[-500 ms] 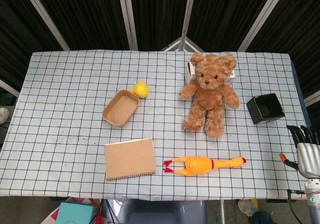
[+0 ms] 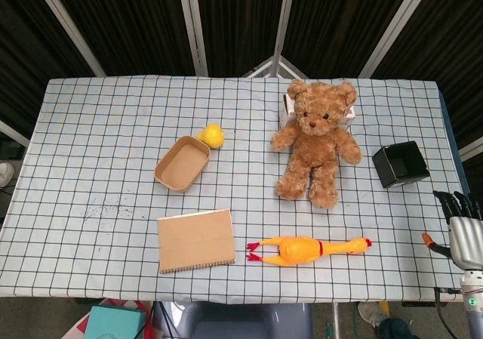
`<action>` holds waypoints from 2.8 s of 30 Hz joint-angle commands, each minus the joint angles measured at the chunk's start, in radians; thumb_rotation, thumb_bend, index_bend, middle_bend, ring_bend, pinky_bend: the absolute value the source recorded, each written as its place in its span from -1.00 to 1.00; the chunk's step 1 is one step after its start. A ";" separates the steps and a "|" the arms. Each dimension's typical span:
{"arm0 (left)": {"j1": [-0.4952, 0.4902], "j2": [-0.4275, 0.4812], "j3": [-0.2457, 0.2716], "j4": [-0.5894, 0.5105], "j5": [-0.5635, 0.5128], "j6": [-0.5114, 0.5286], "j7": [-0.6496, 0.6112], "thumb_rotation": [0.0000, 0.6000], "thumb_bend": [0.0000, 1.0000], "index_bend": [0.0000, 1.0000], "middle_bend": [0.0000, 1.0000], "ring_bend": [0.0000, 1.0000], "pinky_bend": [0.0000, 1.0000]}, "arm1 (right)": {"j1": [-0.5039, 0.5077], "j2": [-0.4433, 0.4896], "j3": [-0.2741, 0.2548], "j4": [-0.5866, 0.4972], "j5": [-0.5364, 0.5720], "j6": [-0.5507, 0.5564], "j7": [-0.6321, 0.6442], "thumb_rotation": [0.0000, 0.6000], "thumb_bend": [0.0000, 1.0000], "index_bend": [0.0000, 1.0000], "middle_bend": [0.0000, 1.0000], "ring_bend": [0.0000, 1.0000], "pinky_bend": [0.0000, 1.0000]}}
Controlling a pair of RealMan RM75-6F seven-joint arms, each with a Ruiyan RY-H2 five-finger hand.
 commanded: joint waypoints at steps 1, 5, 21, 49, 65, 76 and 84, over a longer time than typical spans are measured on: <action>-0.001 0.001 0.000 -0.001 -0.003 -0.004 0.000 1.00 -0.46 -0.55 -1.00 -1.00 -0.73 | 0.000 0.004 -0.001 -0.013 0.002 -0.009 0.022 1.00 -0.53 -0.70 -0.65 -0.79 -1.00; 0.004 0.003 0.002 -0.007 0.000 0.003 -0.001 1.00 -0.46 -0.55 -1.00 -1.00 -0.73 | 0.005 0.007 -0.007 -0.013 0.008 -0.035 0.031 1.00 -0.53 -0.71 -0.65 -0.79 -1.00; 0.012 -0.003 0.009 -0.020 0.009 0.018 0.023 1.00 -0.46 -0.55 -1.00 -1.00 -0.73 | 0.109 0.004 0.094 -0.132 0.064 -0.112 0.050 1.00 -0.53 -0.78 -0.65 -0.79 -1.00; 0.000 -0.007 -0.001 -0.027 -0.026 -0.012 0.065 1.00 -0.46 -0.55 -1.00 -1.00 -0.73 | 0.508 -0.182 0.328 -0.143 0.883 -0.383 -0.259 1.00 -0.53 -0.79 -0.60 -0.65 -1.00; -0.007 -0.011 -0.008 -0.031 -0.046 -0.026 0.087 1.00 -0.46 -0.55 -1.00 -1.00 -0.73 | 0.621 -0.257 0.391 0.021 1.103 -0.396 -0.318 1.00 -0.53 -0.52 -0.31 -0.45 -1.00; -0.008 -0.011 -0.008 -0.032 -0.047 -0.028 0.091 1.00 -0.46 -0.55 -1.00 -1.00 -0.73 | 0.644 -0.308 0.392 0.076 1.133 -0.391 -0.329 1.00 -0.53 -0.42 -0.21 -0.36 -1.00; -0.011 -0.011 -0.009 -0.033 -0.051 -0.033 0.098 1.00 -0.46 -0.55 -1.00 -1.00 -0.73 | 0.654 -0.344 0.402 0.123 1.121 -0.381 -0.310 1.00 -0.53 -0.30 -0.11 -0.26 -1.00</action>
